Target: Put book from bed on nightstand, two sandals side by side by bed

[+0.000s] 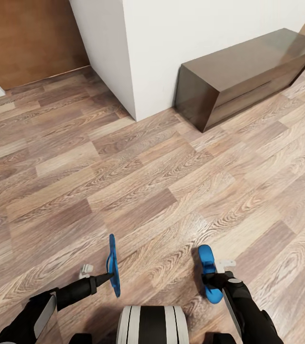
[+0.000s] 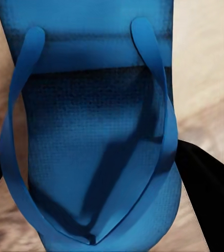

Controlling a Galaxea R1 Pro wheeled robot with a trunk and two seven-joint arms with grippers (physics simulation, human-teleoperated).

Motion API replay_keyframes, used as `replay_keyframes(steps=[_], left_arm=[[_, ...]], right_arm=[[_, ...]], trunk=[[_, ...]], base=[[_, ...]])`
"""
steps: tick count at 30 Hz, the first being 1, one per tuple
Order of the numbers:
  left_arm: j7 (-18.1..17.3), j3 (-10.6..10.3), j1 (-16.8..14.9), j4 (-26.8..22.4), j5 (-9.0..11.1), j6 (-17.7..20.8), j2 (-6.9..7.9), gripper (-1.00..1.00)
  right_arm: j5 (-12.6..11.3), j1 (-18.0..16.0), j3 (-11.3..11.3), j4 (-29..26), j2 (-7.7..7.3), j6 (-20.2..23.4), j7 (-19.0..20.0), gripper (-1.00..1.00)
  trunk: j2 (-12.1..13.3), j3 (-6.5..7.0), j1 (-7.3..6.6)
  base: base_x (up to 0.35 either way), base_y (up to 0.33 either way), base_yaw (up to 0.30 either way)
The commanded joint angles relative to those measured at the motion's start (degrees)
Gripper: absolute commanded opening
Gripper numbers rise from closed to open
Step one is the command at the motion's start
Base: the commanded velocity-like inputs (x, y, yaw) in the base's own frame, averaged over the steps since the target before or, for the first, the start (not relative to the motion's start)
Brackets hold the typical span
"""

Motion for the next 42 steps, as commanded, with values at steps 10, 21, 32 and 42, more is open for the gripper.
replay_keyframes(steps=[10,21,32,42], left_arm=[[-0.2,0.0,0.0,0.0,0.1,0.6,0.01,-1.0],[-0.2,0.0,0.0,0.0,0.1,0.5,0.01,-1.0],[-0.2,0.2,0.1,4.5,0.1,0.1,0.55,-1.0],[-0.3,0.0,0.1,7.6,0.0,-2.4,1.16,-1.0]], right_arm=[[0.5,0.0,-0.2,-0.3,0.07,0.1,0.5,-1.0],[0.4,0.0,-0.2,-3.9,0.02,0.0,0.7,-1.0],[-9.1,0.1,-4.1,-9.4,-2.27,0.6,3.6,-1.0],[-22.2,0.2,-4.7,-4.2,-10.06,1.5,21.2,-1.0]], trunk=[[0.1,2.19,-0.26],[0.3,4.63,-0.55],[0.4,7.06,-0.83],[0.6,9.28,-1.09]], base=[[0.0,0.0,0.0],[0.0,0.0,0.0],[0.0,0.0,0.0],[0.0,0.0,0.0]])
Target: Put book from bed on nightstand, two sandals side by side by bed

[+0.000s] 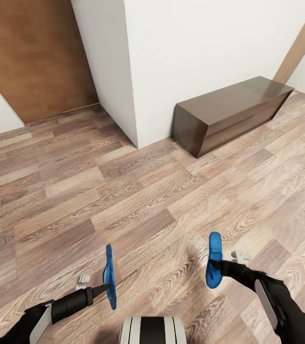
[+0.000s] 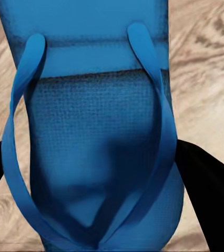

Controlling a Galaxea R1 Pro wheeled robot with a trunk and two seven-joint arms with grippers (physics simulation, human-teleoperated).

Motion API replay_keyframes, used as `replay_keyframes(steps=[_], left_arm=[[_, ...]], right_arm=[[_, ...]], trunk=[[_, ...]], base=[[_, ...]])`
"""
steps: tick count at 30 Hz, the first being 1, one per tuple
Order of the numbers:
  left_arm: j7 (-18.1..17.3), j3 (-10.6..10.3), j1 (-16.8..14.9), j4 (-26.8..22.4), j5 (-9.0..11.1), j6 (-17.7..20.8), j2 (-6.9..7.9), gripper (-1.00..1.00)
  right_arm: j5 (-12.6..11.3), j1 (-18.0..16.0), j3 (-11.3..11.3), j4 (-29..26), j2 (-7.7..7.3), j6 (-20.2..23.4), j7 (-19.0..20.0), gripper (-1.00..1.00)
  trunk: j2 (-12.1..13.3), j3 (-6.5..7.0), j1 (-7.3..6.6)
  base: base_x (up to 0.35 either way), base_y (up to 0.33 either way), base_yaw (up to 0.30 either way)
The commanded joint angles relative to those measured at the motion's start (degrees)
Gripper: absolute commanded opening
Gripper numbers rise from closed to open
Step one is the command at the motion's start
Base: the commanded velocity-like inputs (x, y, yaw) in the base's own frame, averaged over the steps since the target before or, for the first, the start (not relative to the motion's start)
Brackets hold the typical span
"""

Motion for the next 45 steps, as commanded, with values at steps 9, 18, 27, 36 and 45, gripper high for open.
replay_keyframes(steps=[9,18,27,36,45], left_arm=[[-0.5,0.3,0.0,-0.3,0.1,0.4,-0.54,-1.0],[-0.7,0.2,0.0,-0.5,0.2,0.4,-0.71,-1.0],[-0.8,0.2,0.0,-0.6,0.2,0.5,-0.78,-1.0],[-0.5,0.0,0.2,1.2,-0.1,-1.7,-0.71,-1.0],[-0.4,-0.2,0.2,1.7,-0.2,-3.2,-0.9,-1.0]], right_arm=[[-8.6,0.1,-0.2,13.1,-0.66,1.0,8.9,-1.0],[-9.7,0.1,-0.3,20.3,-0.75,1.0,17.6,-1.0],[-10.0,0.1,-0.1,20.9,-0.97,1.0,19.0,-1.0],[-9.9,0.3,-0.1,21.0,-0.94,0.5,19.7,-1.0],[-9.6,0.5,-0.1,21.0,-0.78,0.4,19.7,-1.0]], trunk=[[0.1,1.97,-0.24],[0.2,3.96,-0.47],[0.3,5.96,-0.71],[0.5,7.95,-0.94],[0.6,9.94,-1.17]], base=[[0.0,0.0,0.0],[0.0,0.0,0.0],[0.0,0.0,0.0],[0.0,0.0,0.0],[0.0,0.0,0.0]])
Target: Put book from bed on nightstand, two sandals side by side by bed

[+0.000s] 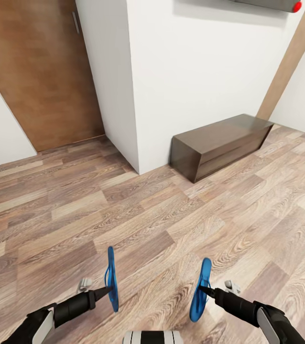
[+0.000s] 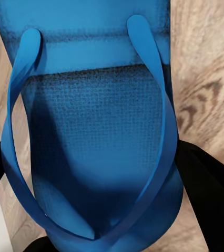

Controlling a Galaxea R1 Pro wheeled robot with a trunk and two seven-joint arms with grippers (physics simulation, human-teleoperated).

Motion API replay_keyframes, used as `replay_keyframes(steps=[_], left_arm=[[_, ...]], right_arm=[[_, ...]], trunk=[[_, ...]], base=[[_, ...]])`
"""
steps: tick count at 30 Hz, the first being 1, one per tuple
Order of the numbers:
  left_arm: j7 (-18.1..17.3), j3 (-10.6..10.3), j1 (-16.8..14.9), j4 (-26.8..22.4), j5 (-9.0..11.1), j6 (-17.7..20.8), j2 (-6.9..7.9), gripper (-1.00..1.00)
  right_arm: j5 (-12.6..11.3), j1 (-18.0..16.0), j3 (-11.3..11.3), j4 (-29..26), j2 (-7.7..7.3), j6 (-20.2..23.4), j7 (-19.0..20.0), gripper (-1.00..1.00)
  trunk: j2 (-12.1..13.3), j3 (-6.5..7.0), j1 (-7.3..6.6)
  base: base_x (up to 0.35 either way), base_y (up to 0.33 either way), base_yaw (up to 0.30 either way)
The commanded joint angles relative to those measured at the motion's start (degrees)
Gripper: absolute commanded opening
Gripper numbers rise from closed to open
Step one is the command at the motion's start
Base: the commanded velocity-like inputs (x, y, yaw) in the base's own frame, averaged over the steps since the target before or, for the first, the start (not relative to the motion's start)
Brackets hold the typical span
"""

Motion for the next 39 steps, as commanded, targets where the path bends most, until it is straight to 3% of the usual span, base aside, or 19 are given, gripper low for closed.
replay_keyframes(steps=[1,7,10,15,27,39], left_arm=[[-0.3,0.0,0.0,0.0,0.1,0.5,-0.03,-1.0],[-0.2,0.0,0.0,0.0,0.1,0.5,-0.15,-1.0],[-0.2,-0.2,0.1,0.0,-0.3,0.4,-0.28,-1.0],[-0.2,-0.2,0.1,0.1,-1.8,0.4,-0.32,-1.0],[-0.1,-0.3,0.3,0.0,-4.0,0.4,-0.36,-1.0],[0.1,-0.3,0.3,0.1,-4.1,0.3,-0.39,-1.0]], right_arm=[[-0.3,0.0,-0.1,0.0,0.01,0.5,0.0,-1.0],[-0.2,0.1,-0.1,0.9,0.05,0.3,0.1,-1.0],[-0.5,0.1,-0.1,6.1,-0.05,0.3,0.3,-1.0],[-0.5,0.1,-0.1,8.9,-0.07,0.2,1.6,-1.0],[0.0,0.1,-0.1,9.6,-0.08,0.2,2.0,-1.0],[0.0,0.1,-0.1,9.6,-0.08,0.2,1.9,-1.0]], trunk=[[0.0,0.19,-0.03],[0.1,1.52,-0.19],[0.1,2.18,-0.27],[0.2,3.29,-0.39],[0.3,5.95,-0.7],[0.5,8.6,-1.01]], base=[[0.0,0.0,0.0],[0.0,0.0,0.0],[0.0,0.0,0.0],[0.0,0.0,0.0],[0.0,0.0,0.0],[0.0,0.0,0.0]])
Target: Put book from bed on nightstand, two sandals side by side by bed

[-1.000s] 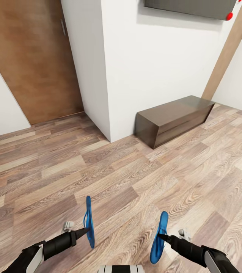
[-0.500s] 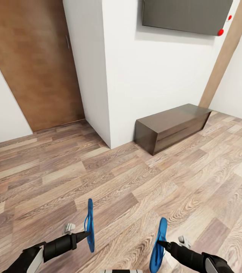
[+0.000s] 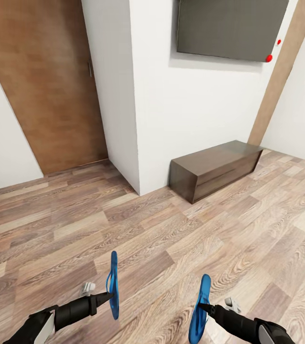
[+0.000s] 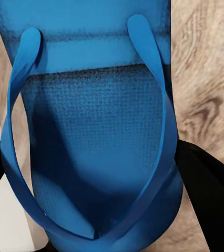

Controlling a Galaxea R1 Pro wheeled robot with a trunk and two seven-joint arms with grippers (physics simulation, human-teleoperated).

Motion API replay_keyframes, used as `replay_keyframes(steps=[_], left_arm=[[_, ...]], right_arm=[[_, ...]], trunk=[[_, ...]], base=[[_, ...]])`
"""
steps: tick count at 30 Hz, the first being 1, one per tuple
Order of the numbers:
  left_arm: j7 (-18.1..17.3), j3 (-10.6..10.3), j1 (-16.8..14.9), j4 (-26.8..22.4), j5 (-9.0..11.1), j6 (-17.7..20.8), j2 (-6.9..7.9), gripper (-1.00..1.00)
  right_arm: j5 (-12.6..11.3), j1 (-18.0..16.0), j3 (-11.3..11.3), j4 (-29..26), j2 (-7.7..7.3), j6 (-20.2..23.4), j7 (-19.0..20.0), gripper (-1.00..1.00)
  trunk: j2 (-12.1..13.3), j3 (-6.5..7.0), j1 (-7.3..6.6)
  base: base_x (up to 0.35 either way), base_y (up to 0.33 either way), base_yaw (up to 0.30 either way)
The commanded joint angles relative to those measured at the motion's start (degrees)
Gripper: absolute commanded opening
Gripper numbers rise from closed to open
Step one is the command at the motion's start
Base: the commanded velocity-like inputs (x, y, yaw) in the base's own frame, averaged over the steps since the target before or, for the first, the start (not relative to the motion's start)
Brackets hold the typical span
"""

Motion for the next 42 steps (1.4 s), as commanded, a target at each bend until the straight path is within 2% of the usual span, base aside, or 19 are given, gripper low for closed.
replay_keyframes(steps=[1,4,8,26,39,42], left_arm=[[0.4,0.0,0.0,0.0,0.1,0.4,0.0,-1.0],[4.3,0.1,0.0,0.0,0.1,-0.5,0.03,-1.0],[6.0,0.0,0.0,0.0,0.1,-1.0,-0.28,-1.0],[6.5,0.1,0.0,0.0,0.2,-1.1,-0.55,-1.0],[6.7,0.1,0.0,0.1,0.3,-1.1,-0.57,-1.0],[6.7,0.1,0.0,0.1,0.3,-1.1,-0.57,-1.0]], right_arm=[[-0.3,0.0,-0.1,0.0,0.0,0.5,0.0,-1.0],[-0.3,0.0,-0.1,0.0,0.0,0.5,0.0,-1.0],[-0.3,0.0,-0.1,0.0,0.0,0.5,0.0,-1.0],[-0.3,0.0,-0.1,0.0,0.01,0.4,0.0,-1.0],[-0.3,0.0,-0.1,0.0,0.09,-0.2,-0.1,-1.0],[-0.4,0.0,-0.1,0.0,0.18,-5.3,-0.1,-1.0]], trunk=[[0.0,0.18,-0.04],[0.0,0.84,-0.11],[0.1,1.73,-0.22],[0.3,5.72,-0.68],[5.5,8.05,-3.54],[6.7,8.59,-4.19]], base=[[0.0,0.0,0.0],[0.0,0.0,0.0],[0.0,0.0,0.0],[0.0,0.0,0.0],[0.0,0.0,0.0],[0.0,0.0,0.0]])
